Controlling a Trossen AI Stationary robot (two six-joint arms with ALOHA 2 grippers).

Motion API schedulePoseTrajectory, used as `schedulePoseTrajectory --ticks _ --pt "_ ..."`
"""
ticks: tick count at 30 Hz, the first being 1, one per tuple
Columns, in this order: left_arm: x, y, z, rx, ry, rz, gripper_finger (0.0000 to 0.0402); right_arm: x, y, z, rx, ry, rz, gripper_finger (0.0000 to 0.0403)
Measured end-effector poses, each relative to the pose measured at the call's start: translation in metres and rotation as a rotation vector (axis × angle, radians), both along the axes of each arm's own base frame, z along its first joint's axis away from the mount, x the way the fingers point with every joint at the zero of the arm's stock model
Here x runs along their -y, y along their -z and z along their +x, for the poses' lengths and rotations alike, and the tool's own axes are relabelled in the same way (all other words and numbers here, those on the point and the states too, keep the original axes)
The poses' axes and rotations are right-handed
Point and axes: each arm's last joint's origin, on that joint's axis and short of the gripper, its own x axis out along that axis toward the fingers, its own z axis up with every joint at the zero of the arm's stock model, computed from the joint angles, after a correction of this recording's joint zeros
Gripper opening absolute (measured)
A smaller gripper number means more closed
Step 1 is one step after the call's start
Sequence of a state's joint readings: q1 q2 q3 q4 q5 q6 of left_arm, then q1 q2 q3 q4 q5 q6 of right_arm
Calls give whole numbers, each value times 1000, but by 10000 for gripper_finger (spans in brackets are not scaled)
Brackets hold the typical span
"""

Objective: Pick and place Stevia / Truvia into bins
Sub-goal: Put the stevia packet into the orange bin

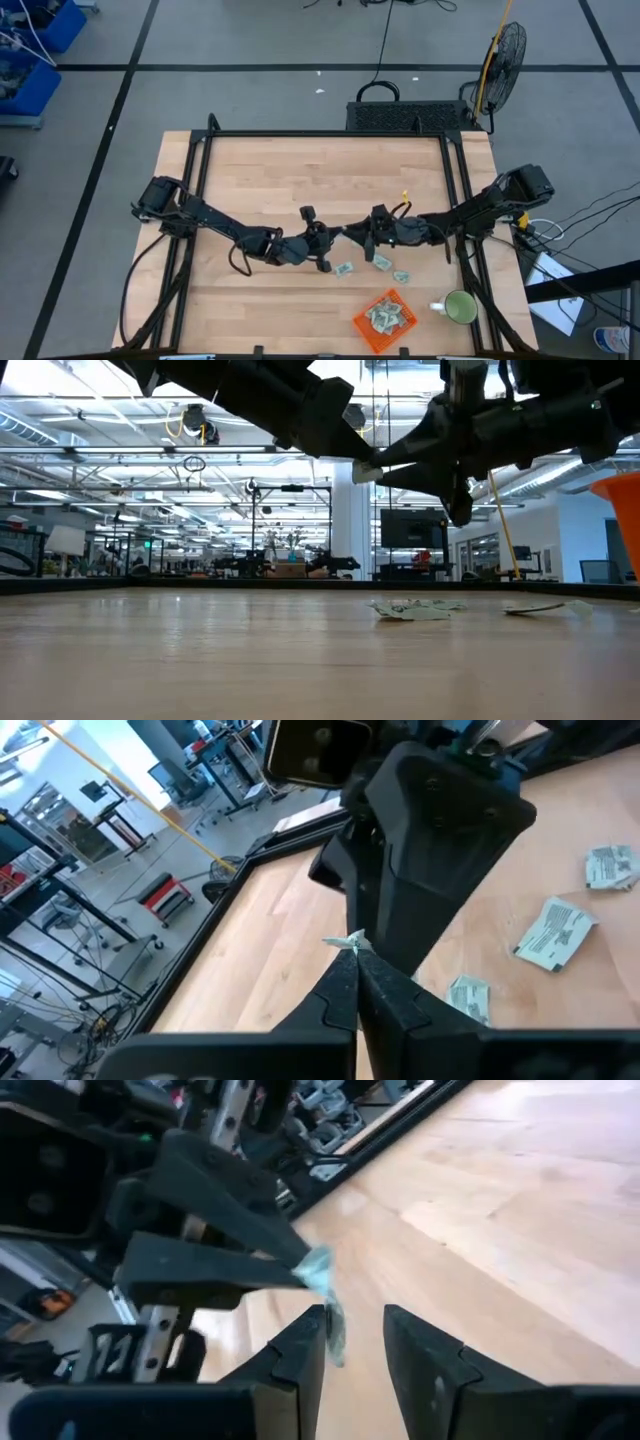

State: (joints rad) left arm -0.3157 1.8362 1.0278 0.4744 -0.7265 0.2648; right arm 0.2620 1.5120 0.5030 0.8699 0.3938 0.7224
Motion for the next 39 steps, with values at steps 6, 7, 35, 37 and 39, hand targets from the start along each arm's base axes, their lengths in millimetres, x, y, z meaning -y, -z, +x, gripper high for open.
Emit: schedulePoseTrajectory --ticks 6,7,35,37,39 --pt "0 -1 0 3 1 1 4 4 -2 1 20 8 -17 100" --pt "0 -1 0 4 3 0 5 4 -2 1 19 5 -33 99" --pt "9 -12 -6 -92 132 -225 139 -35 -13 -19 -34 -529 -143 1" --pt "9 -14 -10 -118 166 -316 142 -50 -20 -28 -30 -663 -103 1" --pt "11 -15 -10 -123 197 -386 141 -67 -18 -38 -61 -767 -109 1"
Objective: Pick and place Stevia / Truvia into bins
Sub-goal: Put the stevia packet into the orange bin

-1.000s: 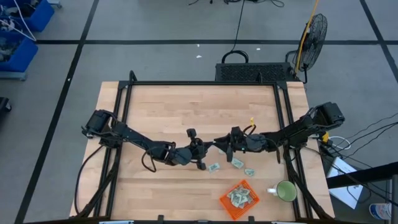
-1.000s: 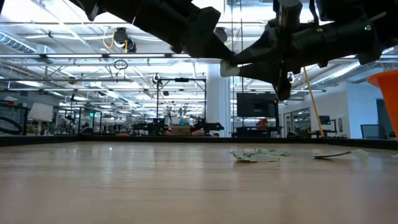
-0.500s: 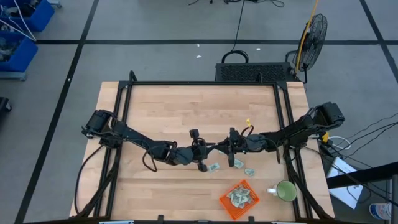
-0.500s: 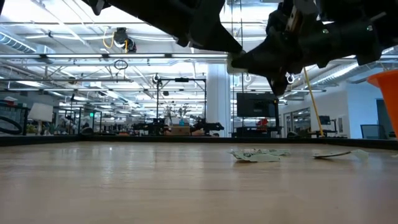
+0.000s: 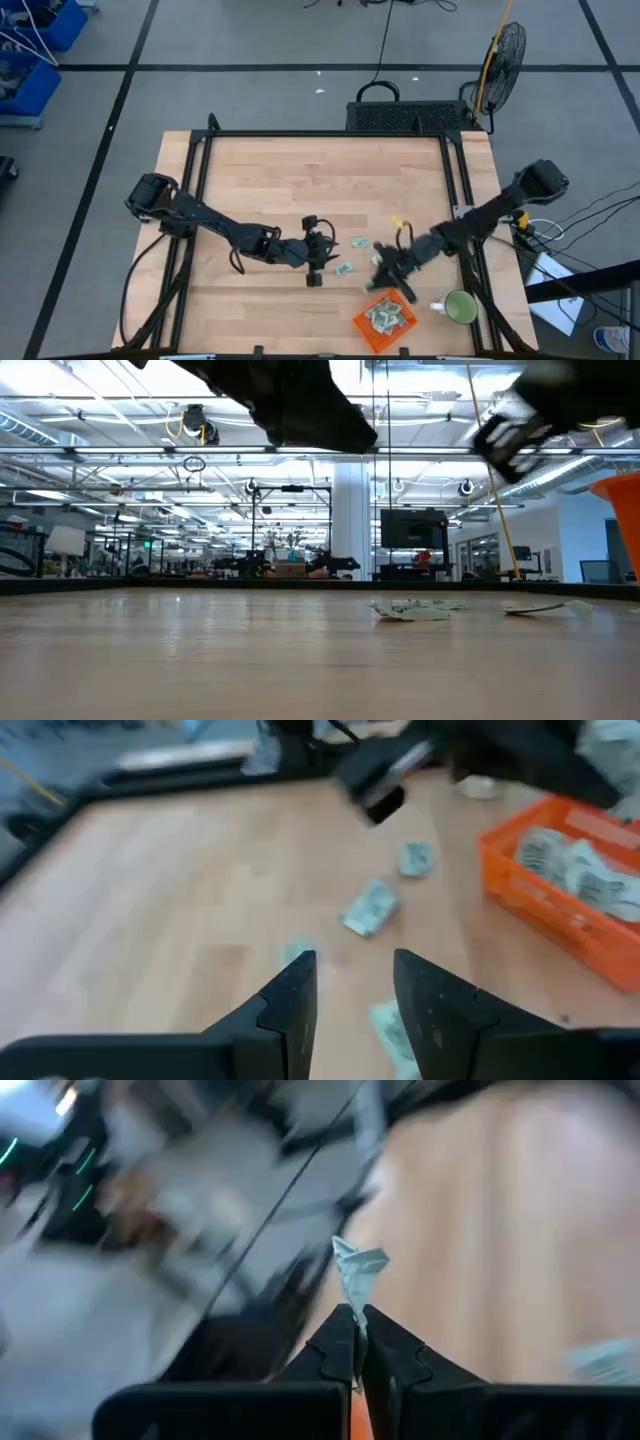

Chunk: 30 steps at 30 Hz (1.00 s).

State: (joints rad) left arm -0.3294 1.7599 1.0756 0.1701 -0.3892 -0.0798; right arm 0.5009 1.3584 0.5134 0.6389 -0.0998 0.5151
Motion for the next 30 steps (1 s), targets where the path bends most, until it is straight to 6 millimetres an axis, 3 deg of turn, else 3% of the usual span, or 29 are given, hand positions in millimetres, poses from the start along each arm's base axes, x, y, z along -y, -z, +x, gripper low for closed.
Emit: schedulePoseTrajectory --ticks 6,10,13,23,30 --pt "1 6 0 -35 5 -79 132 -38 22 -30 -137 -96 -130 1" --pt "1 8 0 -45 -24 -130 132 -49 27 -42 -83 -108 -276 3" --pt "0 12 -2 -85 -44 -141 132 -51 27 -45 -25 -69 -363 14" --pt "-5 13 -1 -92 -54 -138 131 -46 36 -48 -134 -41 -406 81" --pt "-1 49 13 -125 -30 -219 131 -44 30 -43 -8 -76 -488 95"
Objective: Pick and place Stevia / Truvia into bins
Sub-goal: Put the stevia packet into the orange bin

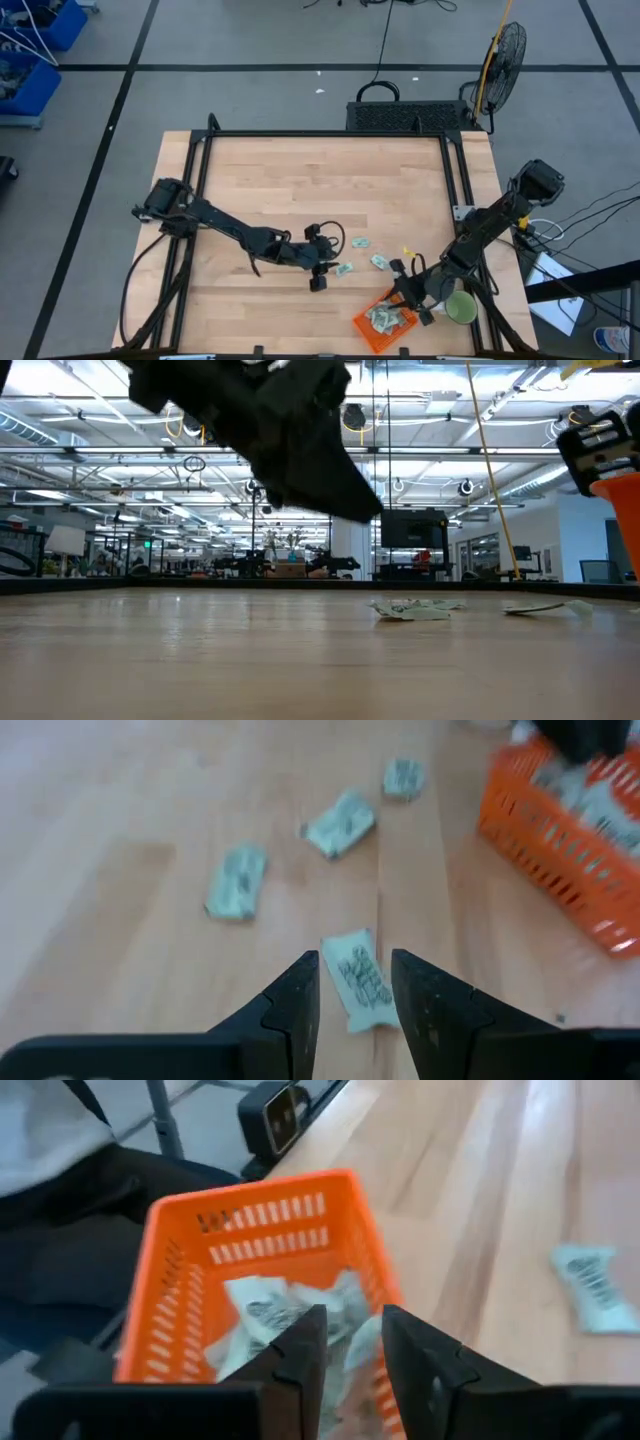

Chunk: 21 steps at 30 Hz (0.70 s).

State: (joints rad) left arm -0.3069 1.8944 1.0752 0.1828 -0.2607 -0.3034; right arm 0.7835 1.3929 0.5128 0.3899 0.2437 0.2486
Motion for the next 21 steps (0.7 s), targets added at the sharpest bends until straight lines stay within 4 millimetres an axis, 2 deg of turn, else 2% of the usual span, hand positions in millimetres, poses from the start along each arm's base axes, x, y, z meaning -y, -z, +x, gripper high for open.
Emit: schedulePoseTrajectory --ticks 6,12,16,21 --pt "2 29 6 -58 2 -72 131 10 -4 9 78 76 -75 95" --pt "3 43 9 -55 39 -29 131 17 -5 14 102 95 -123 94" --pt "5 60 11 -71 61 -42 131 19 -5 16 103 106 -122 91" --pt "6 65 10 -95 62 -3 131 19 -6 17 115 101 -124 91"
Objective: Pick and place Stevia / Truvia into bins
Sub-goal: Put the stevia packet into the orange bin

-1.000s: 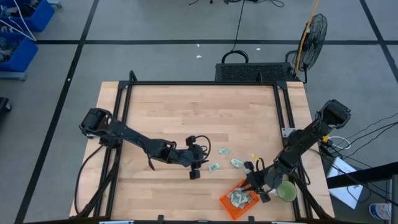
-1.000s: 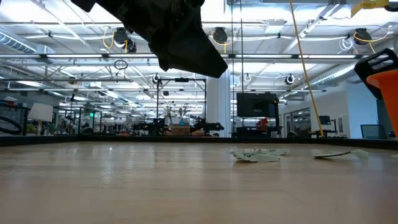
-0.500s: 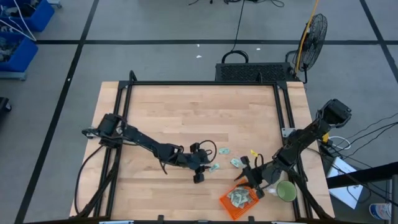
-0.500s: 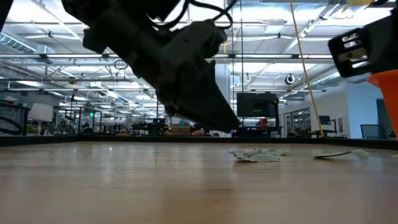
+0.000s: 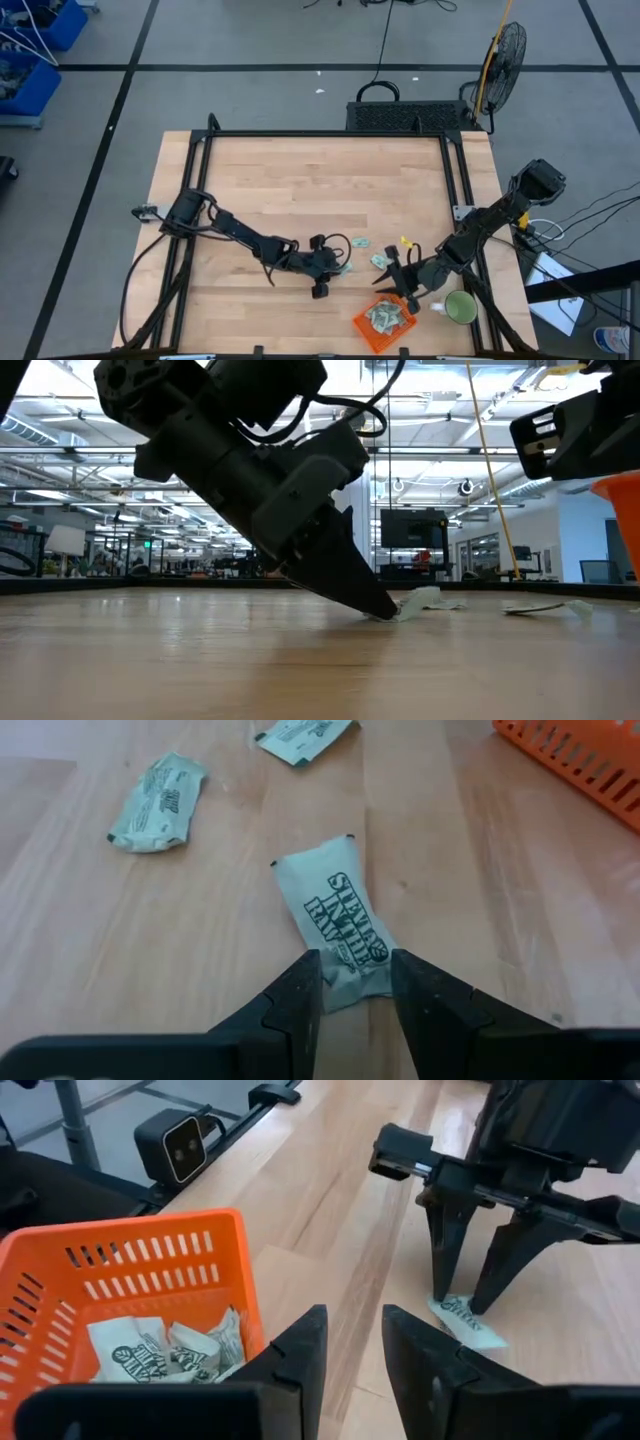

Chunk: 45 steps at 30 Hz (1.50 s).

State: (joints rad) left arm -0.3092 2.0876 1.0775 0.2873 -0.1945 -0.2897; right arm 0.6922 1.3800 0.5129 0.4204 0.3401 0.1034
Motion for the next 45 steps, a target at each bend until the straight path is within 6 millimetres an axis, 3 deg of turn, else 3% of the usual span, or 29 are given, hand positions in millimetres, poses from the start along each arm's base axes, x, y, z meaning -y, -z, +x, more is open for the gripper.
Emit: schedulePoseTrajectory --ticks 5,8,10,13,18,26,37,45 --pt "-1 1 -1 -10 -2 40 84 2 -3 3 57 -31 -78 91" --pt "-2 1 -1 -7 -7 50 26 9 -4 8 94 78 -116 91" --pt "-2 0 0 -1 -7 48 10 17 -3 12 91 148 -144 94" --pt "-1 -4 1 27 0 37 11 29 1 16 49 182 -199 100" --pt "-2 -38 4 150 64 -54 6 40 3 23 9 161 -170 110" --pt "-11 -73 13 324 204 -351 4 35 -7 32 173 79 -195 117" --pt "-13 -69 12 272 206 -374 5 25 -7 30 196 -49 -170 117" --pt "-13 -80 16 388 217 -393 5 27 -8 32 210 -48 -183 117"
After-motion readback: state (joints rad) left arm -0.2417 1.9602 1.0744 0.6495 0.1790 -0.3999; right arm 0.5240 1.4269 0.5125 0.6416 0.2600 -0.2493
